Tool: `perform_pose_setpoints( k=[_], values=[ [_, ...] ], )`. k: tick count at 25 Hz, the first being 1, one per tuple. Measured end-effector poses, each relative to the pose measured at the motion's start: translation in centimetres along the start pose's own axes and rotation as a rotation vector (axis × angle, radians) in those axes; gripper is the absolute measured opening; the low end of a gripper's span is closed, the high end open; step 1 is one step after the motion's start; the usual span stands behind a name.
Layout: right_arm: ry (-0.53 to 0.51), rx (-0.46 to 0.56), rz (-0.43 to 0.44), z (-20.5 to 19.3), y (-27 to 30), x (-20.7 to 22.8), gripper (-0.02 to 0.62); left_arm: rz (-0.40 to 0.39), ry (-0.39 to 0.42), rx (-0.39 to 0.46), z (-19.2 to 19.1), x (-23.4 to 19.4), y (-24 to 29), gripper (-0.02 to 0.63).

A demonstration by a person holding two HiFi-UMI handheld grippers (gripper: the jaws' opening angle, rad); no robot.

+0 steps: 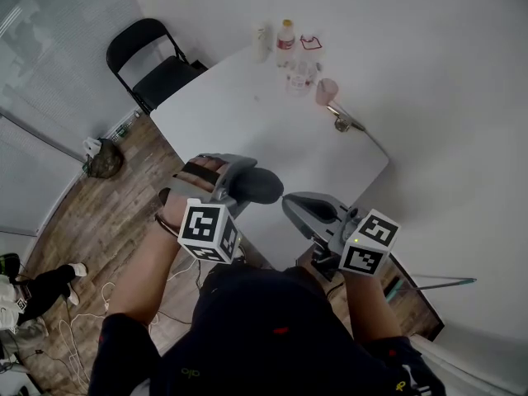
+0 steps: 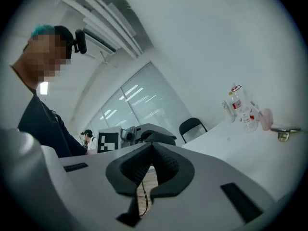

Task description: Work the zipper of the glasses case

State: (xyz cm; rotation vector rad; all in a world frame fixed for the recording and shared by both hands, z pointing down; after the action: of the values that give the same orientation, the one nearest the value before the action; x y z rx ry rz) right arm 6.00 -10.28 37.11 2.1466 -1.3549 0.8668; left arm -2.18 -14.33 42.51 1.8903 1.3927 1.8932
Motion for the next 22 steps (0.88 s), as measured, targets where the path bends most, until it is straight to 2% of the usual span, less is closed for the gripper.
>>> perform_pose_setpoints(
  k=[3, 8, 12, 15, 19, 22],
  values=[
    [-0.057, -0.033, -0.052, -0.4, 0.6, -0.1, 0.020, -0.020, 0.001, -0.035, -0.3, 0.3, 0.7, 0.258],
    [-0.080, -0.070, -0.110, -0.9, 1.8, -0.1, 0.020, -0.059, 0.007, -0.076, -0.4, 0.8, 1.6, 0.258],
    [-0.083, -0.080, -0.146, -1.1, 2.4, 0.2, 0.020, -0.076, -0.005, -0.076, -0.7, 1.0, 2.1, 0.258],
    [-0.108, -0.079, -0.145, -0.9, 2.6, -0.2, 0.020, -0.056, -0.035, -0.052, -0.7, 0.9, 1.8, 0.258],
    [-0.230, -0.007, -0.104, 0.9, 1.5, -1.6, 0.021, 0.009, -0.128, 0.000, -1.0, -0.2, 1.2, 0.258],
    [-0.268, 0.104, -0.107, 3.0, -0.7, -1.5, 0.021, 0.086, -0.306, 0.091, -1.8, -1.9, -0.4, 0.259]
  ],
)
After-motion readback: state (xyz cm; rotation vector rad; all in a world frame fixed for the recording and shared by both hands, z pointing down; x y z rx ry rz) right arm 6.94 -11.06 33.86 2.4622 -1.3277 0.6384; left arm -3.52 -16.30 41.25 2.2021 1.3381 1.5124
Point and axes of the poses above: the fingertips, and each gripper's own axes: y forward along the fingers, x to its right, z out of its top, the point moved 3 cm from there along -y, backward along the fingers, and after that the axes turned 14 degrees about y, right-handed, at the moved point
